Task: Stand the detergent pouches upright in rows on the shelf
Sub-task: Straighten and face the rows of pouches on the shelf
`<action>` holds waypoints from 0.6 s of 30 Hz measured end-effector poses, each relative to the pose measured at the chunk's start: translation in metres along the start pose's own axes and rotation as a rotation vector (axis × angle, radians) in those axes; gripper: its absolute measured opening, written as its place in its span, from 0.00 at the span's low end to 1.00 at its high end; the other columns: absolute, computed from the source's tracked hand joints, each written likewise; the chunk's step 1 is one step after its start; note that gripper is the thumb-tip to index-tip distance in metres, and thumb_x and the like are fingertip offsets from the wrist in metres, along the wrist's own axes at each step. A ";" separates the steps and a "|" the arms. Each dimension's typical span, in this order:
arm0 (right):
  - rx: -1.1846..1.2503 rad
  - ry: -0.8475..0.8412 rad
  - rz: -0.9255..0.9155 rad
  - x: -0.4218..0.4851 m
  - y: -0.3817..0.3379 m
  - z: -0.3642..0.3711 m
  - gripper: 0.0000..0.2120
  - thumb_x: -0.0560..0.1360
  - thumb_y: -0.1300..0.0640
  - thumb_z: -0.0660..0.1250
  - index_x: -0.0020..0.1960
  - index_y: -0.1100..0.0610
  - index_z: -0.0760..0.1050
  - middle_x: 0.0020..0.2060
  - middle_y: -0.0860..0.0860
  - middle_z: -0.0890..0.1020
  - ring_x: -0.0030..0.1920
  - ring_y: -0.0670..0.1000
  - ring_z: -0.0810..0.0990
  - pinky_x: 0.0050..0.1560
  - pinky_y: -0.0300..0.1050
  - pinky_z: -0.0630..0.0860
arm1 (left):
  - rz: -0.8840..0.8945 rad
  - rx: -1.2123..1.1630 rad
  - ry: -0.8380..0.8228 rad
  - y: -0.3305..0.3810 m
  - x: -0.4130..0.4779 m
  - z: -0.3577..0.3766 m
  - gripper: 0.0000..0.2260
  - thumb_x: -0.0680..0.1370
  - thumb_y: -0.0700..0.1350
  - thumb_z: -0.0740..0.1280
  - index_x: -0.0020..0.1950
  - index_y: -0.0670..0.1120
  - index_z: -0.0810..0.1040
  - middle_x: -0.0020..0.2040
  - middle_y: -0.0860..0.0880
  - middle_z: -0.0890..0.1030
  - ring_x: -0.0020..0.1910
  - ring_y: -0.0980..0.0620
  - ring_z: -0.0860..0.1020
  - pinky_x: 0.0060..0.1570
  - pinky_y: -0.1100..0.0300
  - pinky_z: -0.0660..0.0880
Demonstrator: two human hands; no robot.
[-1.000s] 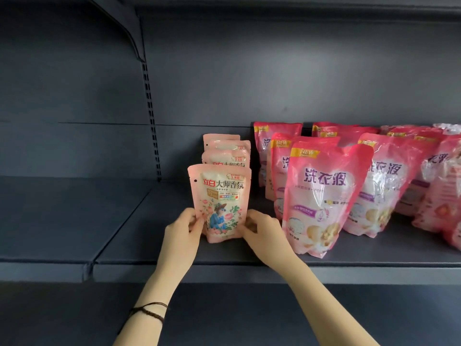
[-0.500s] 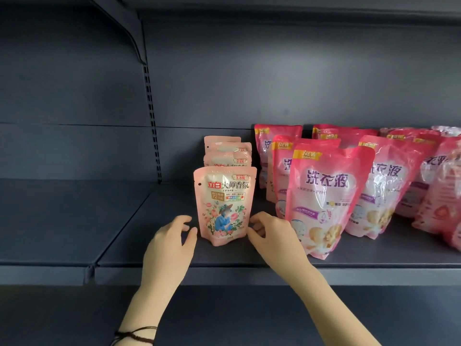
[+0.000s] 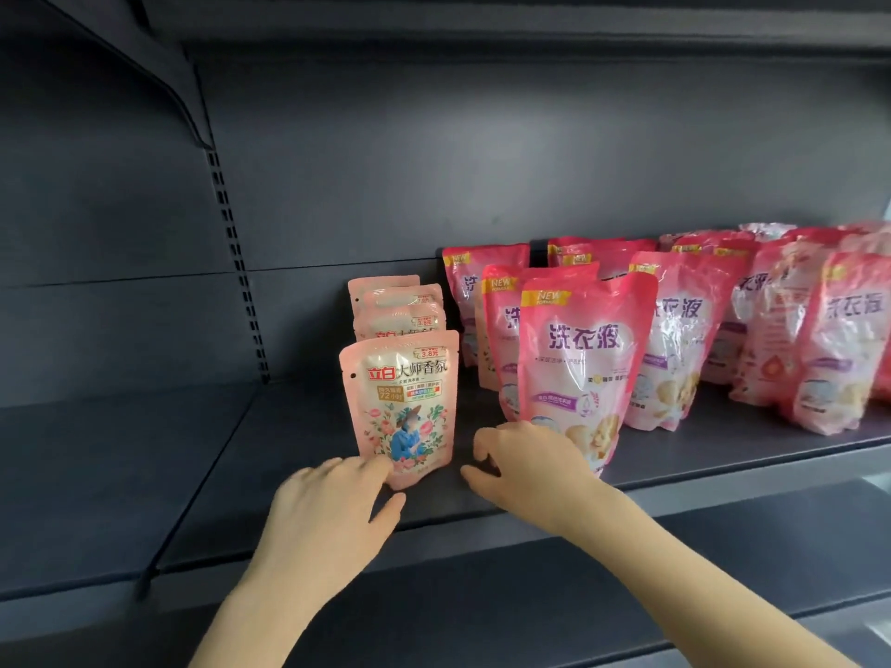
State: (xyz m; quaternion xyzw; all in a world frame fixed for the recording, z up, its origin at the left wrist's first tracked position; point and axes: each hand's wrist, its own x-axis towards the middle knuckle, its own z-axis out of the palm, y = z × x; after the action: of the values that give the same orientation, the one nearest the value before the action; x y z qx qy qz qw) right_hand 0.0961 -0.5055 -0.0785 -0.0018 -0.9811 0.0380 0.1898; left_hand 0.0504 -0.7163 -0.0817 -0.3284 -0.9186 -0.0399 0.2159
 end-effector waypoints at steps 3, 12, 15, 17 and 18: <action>-0.083 0.026 -0.023 -0.014 0.014 -0.014 0.19 0.76 0.38 0.56 0.50 0.52 0.74 0.42 0.49 0.79 0.43 0.54 0.78 0.38 0.45 0.68 | 0.121 0.057 -0.027 0.018 0.009 -0.010 0.18 0.78 0.63 0.52 0.62 0.57 0.69 0.54 0.57 0.78 0.53 0.57 0.76 0.48 0.60 0.73; -0.339 0.008 -0.047 -0.088 0.133 -0.077 0.21 0.76 0.36 0.56 0.53 0.51 0.75 0.42 0.48 0.81 0.39 0.54 0.78 0.35 0.43 0.64 | 0.331 0.081 -0.017 0.144 0.037 -0.022 0.19 0.76 0.64 0.53 0.61 0.57 0.72 0.48 0.56 0.78 0.49 0.54 0.76 0.44 0.58 0.69; -0.418 -0.008 -0.077 -0.117 0.192 -0.102 0.22 0.75 0.35 0.55 0.53 0.51 0.75 0.42 0.49 0.81 0.42 0.54 0.80 0.35 0.44 0.64 | 0.357 0.089 -0.023 0.204 0.051 -0.016 0.20 0.75 0.65 0.53 0.58 0.56 0.73 0.49 0.55 0.77 0.49 0.51 0.76 0.45 0.55 0.72; -0.445 -0.010 -0.071 -0.135 0.230 -0.118 0.22 0.76 0.36 0.55 0.54 0.51 0.75 0.41 0.49 0.80 0.42 0.55 0.79 0.35 0.44 0.64 | 0.366 0.078 -0.042 0.244 0.062 -0.014 0.19 0.76 0.65 0.53 0.56 0.55 0.73 0.45 0.55 0.76 0.47 0.51 0.75 0.45 0.55 0.70; -0.453 -0.006 -0.061 -0.144 0.248 -0.125 0.22 0.76 0.36 0.54 0.54 0.51 0.75 0.42 0.49 0.80 0.42 0.55 0.79 0.36 0.44 0.64 | 0.366 0.068 -0.045 0.263 0.068 -0.013 0.19 0.76 0.65 0.52 0.56 0.55 0.73 0.43 0.55 0.76 0.47 0.52 0.74 0.45 0.55 0.70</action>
State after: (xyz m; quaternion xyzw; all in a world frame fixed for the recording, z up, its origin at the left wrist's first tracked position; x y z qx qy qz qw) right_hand 0.2739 -0.2519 -0.0354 -0.0147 -0.9648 -0.1889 0.1825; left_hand 0.1709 -0.4740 -0.0589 -0.4836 -0.8489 0.0386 0.2099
